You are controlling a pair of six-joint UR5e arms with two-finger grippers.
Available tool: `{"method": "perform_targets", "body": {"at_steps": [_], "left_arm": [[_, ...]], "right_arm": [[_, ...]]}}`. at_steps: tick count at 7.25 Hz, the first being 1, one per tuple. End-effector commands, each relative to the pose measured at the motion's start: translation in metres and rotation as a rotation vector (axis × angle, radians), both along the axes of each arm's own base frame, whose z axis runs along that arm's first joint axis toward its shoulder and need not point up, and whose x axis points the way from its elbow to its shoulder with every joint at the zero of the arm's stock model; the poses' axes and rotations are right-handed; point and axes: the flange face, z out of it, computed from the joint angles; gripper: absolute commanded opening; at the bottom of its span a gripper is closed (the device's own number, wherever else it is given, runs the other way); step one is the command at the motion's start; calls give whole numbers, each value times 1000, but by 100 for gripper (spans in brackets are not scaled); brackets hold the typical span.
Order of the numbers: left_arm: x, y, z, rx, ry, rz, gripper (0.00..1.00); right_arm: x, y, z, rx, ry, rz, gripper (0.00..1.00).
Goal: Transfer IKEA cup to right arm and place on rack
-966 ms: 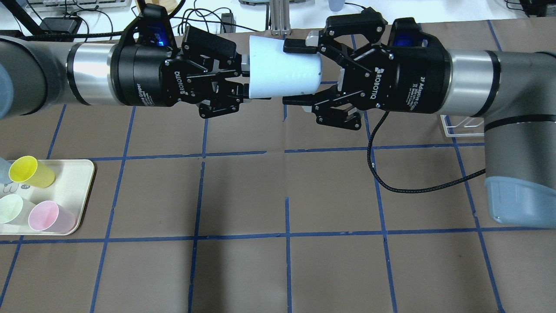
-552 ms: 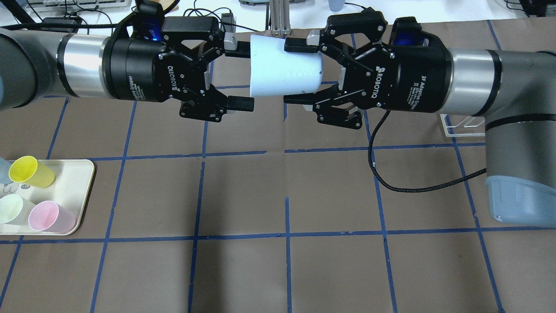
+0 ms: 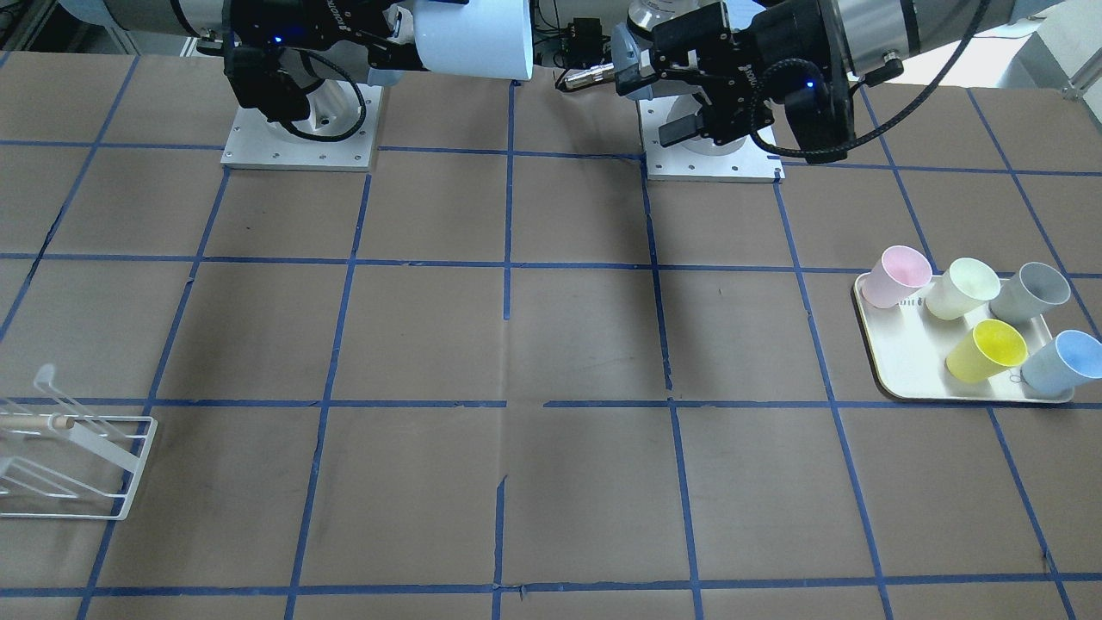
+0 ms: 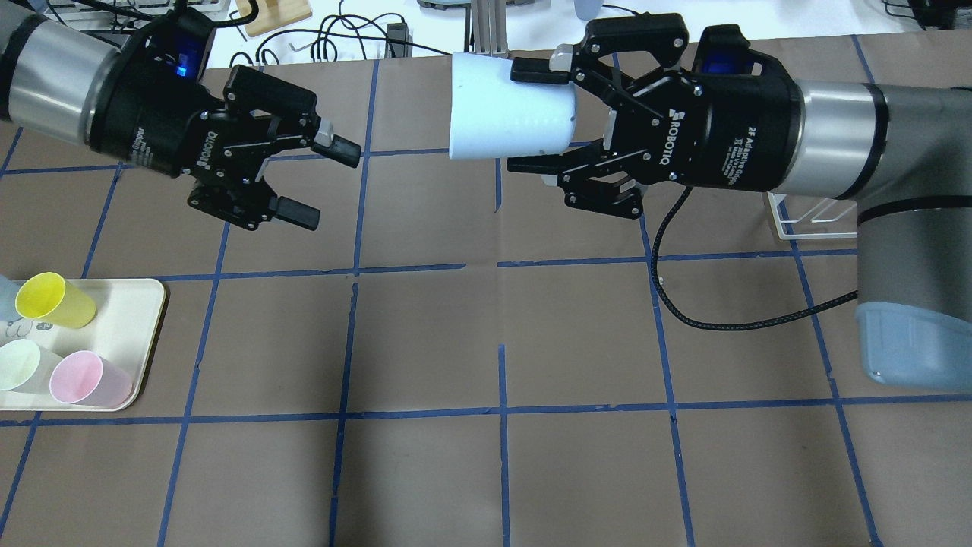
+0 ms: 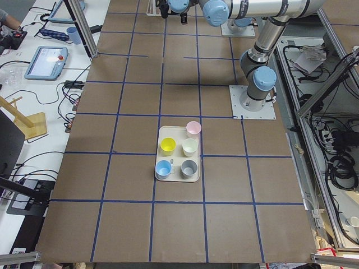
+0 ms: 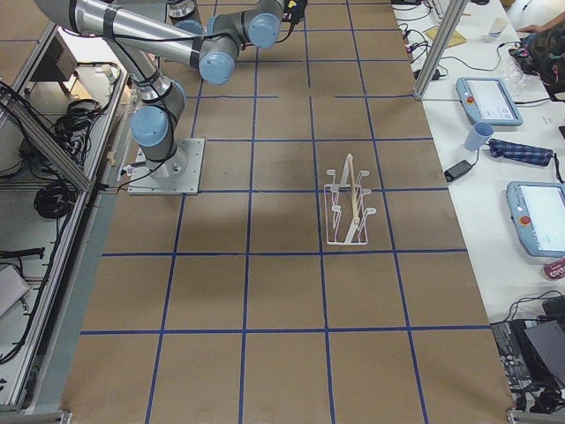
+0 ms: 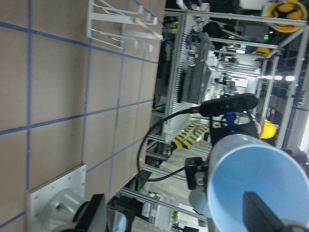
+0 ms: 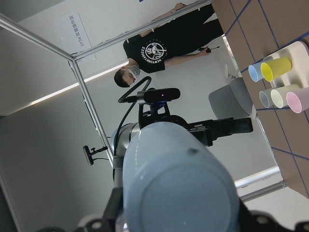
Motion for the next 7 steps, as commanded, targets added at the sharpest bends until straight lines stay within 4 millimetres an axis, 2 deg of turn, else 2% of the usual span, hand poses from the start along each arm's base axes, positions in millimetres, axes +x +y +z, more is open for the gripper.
{"method": "perform_targets", "body": {"at_steps": [1, 2, 3, 4, 5, 6, 7], "left_arm": [[35, -22, 16, -59, -418, 20, 100], [41, -29, 9, -76, -525, 44, 100], [28, -38, -4, -126, -620, 6, 100], [0, -38, -18, -175, -686, -4, 100], [-25, -35, -24, -214, -693, 24, 100], [-29, -33, -25, -226, -735, 14, 100], [-29, -25, -20, -219, -773, 48, 100]], "right_arm": [[-31, -10, 3, -37, 49, -88, 62], [-31, -7, 1, -64, 172, -126, 62], [-30, 2, 7, -99, 236, -147, 62], [-27, 4, 0, -89, 331, -167, 62], [-16, 5, -12, -62, 438, -162, 62], [-1, 10, -25, -46, 564, -148, 62], [1, 11, -33, -40, 677, -163, 62]]}}
